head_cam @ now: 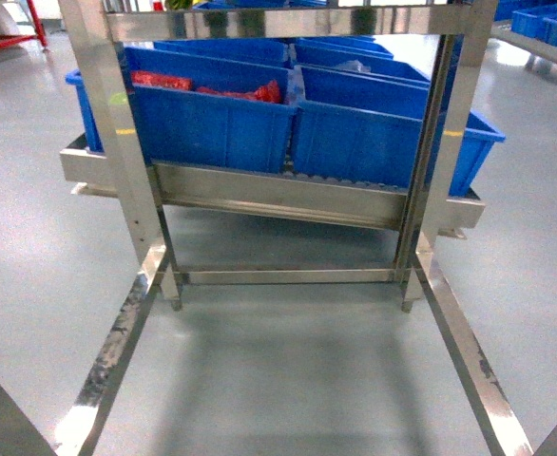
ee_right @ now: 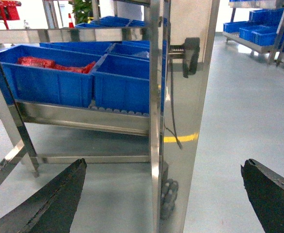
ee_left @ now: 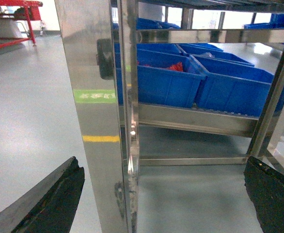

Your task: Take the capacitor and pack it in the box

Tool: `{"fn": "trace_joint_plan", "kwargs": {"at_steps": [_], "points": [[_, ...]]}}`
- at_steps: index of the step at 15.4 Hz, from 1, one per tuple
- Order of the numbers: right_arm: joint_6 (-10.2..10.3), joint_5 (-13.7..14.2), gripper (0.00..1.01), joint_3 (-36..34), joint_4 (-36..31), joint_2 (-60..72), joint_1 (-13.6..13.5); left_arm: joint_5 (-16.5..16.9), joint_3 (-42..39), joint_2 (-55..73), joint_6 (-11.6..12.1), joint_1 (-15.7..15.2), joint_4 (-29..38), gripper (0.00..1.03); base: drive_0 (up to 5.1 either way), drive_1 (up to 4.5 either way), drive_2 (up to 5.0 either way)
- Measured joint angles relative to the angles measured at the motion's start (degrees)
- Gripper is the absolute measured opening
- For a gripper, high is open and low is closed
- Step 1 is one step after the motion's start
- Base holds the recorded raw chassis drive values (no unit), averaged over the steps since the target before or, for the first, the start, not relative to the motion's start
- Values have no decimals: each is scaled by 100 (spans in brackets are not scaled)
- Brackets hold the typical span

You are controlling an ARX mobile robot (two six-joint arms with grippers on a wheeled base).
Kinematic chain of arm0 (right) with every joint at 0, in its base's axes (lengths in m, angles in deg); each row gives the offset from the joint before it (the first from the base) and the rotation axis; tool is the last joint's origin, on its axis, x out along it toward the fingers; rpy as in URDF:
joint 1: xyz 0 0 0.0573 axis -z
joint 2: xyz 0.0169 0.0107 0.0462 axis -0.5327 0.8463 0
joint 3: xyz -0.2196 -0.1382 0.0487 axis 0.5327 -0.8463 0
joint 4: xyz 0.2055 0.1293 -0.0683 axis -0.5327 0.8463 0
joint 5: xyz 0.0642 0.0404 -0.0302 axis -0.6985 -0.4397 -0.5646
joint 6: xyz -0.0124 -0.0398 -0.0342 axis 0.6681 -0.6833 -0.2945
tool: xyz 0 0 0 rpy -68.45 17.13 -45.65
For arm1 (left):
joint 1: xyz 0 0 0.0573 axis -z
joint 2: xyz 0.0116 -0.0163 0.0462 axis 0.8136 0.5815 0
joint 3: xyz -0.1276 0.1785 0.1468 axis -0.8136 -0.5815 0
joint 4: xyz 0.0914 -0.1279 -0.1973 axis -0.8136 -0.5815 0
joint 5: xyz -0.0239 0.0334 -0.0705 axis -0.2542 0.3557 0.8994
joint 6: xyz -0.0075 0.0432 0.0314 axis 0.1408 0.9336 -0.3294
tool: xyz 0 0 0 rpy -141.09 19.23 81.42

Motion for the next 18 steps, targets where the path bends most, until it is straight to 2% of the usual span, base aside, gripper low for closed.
{"fn": "trace_joint_plan", "kwargs": {"at_steps": [18], "points": [[4, 9, 98, 0, 0, 0, 0, 2, 0, 0, 4, 0, 15, 98, 0, 0, 0]]}}
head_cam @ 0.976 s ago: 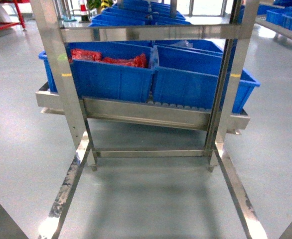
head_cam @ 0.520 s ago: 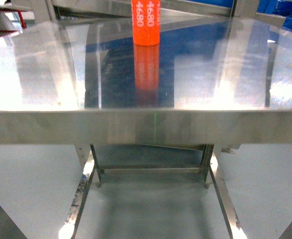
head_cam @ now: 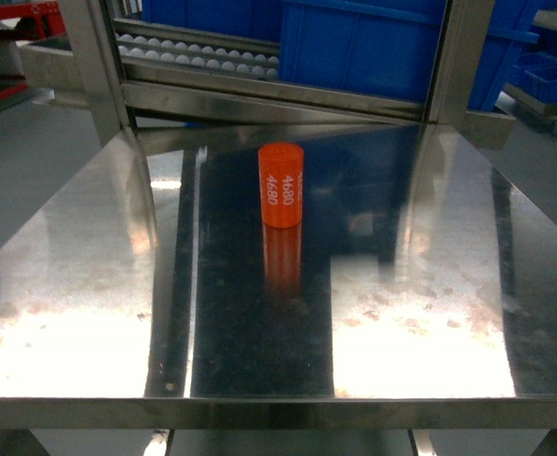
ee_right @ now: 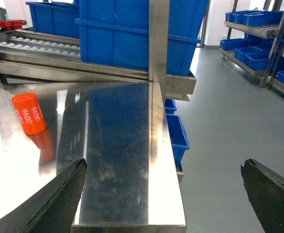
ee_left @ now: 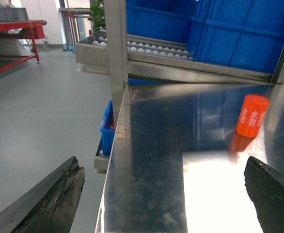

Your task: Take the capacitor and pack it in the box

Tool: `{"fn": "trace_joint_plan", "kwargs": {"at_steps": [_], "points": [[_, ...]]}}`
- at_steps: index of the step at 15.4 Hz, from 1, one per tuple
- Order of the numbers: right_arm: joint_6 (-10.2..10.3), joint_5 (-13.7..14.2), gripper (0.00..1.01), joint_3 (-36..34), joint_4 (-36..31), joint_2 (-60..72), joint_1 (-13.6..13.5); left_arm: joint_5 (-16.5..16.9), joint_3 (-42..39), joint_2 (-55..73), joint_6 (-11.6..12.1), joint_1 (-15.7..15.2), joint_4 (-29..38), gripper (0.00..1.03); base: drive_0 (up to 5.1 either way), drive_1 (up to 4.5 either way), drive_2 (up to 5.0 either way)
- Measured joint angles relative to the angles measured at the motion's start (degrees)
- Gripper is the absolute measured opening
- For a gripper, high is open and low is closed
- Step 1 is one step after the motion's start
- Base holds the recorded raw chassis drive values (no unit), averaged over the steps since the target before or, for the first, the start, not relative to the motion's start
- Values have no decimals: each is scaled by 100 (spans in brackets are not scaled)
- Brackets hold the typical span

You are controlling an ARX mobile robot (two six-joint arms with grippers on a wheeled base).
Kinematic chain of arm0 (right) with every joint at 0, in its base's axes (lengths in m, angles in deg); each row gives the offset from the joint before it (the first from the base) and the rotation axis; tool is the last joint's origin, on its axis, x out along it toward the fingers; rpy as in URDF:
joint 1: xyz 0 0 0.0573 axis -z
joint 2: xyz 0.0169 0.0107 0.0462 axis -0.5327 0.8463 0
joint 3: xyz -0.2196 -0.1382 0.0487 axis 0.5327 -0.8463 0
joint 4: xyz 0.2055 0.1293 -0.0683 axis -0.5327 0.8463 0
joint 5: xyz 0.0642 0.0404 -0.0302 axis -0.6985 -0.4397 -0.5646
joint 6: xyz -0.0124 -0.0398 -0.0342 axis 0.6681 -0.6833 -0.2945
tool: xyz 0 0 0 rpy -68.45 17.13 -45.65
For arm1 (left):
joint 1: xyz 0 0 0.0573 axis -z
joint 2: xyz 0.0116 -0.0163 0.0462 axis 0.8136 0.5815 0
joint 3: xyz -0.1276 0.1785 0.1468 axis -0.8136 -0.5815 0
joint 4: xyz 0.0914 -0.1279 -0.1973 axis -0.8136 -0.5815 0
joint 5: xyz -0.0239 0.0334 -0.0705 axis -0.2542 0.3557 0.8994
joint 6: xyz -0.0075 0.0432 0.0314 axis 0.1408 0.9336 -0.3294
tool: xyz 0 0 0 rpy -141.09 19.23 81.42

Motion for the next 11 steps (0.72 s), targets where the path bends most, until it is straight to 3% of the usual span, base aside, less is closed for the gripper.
{"fn": "trace_joint_plan", "kwargs": {"at_steps": [11], "points": [[0, 2, 98, 0, -2, 0, 0, 4, 2, 0, 0, 0, 0, 98, 0, 0, 0]]}}
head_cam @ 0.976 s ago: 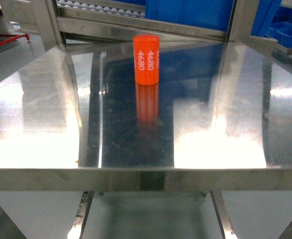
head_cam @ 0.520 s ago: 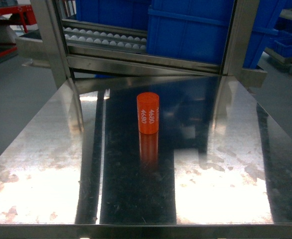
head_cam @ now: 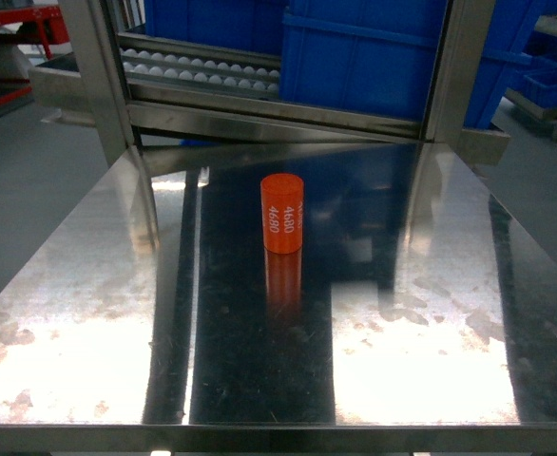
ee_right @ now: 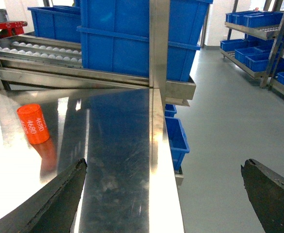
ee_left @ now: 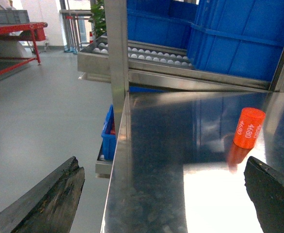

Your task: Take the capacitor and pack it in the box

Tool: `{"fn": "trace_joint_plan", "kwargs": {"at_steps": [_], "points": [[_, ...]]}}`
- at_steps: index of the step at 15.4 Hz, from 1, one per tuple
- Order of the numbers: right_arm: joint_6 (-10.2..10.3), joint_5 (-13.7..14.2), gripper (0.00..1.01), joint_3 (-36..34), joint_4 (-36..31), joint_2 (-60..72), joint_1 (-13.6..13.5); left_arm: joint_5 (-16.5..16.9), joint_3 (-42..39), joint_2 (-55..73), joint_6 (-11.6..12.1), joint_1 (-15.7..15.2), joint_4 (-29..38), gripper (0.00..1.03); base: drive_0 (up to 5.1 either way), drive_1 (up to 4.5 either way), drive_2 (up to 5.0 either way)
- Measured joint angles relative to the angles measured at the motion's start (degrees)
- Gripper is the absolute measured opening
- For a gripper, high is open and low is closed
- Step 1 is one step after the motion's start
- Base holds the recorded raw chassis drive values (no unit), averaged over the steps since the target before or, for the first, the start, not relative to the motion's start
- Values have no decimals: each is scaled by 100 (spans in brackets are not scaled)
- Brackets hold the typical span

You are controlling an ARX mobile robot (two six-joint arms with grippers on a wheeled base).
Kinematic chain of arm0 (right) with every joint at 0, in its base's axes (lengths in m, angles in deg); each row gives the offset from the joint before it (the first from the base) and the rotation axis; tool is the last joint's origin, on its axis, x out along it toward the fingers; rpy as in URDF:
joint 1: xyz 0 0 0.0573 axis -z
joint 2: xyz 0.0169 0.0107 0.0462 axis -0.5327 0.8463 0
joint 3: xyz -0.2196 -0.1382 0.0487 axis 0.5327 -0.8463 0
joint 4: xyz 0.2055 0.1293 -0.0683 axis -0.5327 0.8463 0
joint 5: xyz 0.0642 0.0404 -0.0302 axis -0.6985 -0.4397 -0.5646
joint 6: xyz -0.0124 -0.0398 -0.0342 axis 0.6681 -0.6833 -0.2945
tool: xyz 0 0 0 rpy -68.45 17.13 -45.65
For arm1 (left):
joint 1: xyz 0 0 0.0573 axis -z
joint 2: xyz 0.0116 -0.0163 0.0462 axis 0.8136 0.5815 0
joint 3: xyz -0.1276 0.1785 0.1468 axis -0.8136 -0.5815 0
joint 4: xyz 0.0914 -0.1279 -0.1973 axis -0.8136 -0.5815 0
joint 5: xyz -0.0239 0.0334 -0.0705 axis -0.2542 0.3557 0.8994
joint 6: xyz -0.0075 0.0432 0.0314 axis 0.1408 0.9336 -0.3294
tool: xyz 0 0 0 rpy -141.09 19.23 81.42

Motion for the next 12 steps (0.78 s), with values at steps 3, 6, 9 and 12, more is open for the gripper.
{"fn": "trace_joint_plan", "kwargs": {"at_steps": [3, 6, 9, 12], "points": [[0, 0, 98, 0, 0, 0, 0, 0, 0, 0, -2, 0, -2, 98, 0, 0, 0], [0, 0, 98, 0, 0, 0, 0, 0, 0, 0, -2, 0, 0, 98, 0, 0, 0], [0, 0, 98, 0, 0, 0, 0, 0, 0, 0, 0, 0, 0, 98, 0, 0, 0], [0, 0, 98, 0, 0, 0, 0, 0, 0, 0, 0, 0, 0, 98, 0, 0, 0]]}}
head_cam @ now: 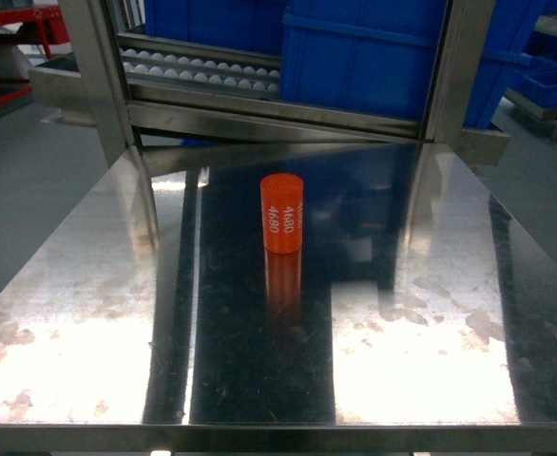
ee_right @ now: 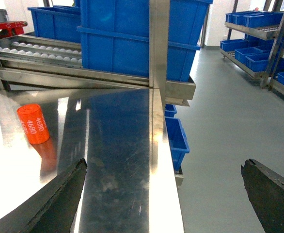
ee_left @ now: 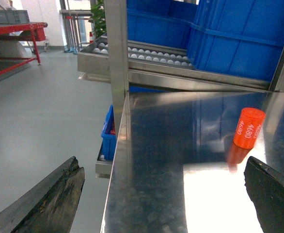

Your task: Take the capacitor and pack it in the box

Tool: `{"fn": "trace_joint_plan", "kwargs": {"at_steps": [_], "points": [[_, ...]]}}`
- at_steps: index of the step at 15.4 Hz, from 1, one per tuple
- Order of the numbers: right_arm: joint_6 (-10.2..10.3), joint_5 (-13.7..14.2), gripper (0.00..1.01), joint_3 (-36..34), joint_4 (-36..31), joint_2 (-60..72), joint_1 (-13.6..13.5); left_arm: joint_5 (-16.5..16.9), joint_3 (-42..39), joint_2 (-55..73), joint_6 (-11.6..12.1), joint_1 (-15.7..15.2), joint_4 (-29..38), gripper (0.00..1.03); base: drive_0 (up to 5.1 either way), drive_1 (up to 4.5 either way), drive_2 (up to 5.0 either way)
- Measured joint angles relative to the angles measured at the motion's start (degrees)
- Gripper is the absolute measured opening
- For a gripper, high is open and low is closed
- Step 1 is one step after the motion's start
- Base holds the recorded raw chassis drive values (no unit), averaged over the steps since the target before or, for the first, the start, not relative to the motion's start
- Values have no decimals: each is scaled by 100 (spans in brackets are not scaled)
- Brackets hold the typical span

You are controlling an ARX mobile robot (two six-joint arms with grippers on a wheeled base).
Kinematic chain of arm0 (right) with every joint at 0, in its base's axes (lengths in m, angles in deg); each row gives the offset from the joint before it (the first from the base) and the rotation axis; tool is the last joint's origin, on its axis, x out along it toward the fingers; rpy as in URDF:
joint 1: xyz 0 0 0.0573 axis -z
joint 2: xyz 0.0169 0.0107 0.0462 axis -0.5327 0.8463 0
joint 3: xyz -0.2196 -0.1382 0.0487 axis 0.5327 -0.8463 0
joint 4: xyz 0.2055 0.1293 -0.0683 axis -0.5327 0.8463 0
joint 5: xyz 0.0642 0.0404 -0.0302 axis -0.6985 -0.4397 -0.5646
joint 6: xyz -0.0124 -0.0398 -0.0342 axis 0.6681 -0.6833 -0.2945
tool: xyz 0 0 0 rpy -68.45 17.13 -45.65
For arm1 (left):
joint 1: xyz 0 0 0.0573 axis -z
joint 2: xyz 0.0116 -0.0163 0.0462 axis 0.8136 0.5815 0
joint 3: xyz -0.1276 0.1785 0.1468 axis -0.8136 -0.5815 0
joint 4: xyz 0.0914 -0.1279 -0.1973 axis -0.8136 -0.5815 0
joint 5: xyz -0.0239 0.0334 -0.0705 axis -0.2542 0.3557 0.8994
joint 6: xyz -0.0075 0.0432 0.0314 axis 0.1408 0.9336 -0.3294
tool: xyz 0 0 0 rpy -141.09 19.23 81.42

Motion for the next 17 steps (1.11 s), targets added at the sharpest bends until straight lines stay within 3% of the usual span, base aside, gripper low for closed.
{"fn": "trace_joint_plan", "kwargs": {"at_steps": [6, 7, 8, 9, 10, 11, 14, 17], "points": [[0, 0, 98, 0, 0, 0, 0, 0, 0, 0, 0, 0, 0, 98, 0, 0, 0], [0, 2, 98, 0, 0, 0, 0, -1029, 20, 323, 72, 415, 90, 98, 0, 0, 0], [0, -11, 98, 0, 0, 0, 0, -1792, 52, 1108, 184, 546, 732, 98, 0, 0, 0], [2, 4, 98, 0, -7, 0, 0, -2004, 52, 1687, 192, 448, 1274, 98, 0, 0, 0], [0, 0, 98, 0, 2, 0, 0, -1934, 72, 2319, 195, 339, 1923, 98, 0, 0, 0], [0, -2, 98, 0, 0, 0, 0, -1506, 282, 3560, 195, 367, 3082, 98, 0, 0, 0], [0, 0, 98, 0, 4, 0, 0, -444, 1456, 6605, 177, 699, 5180, 98, 0, 0, 0], [0, 0, 98, 0, 0, 0, 0, 581, 3287, 9484, 13, 1309, 4942, 98, 0, 0, 0]]}}
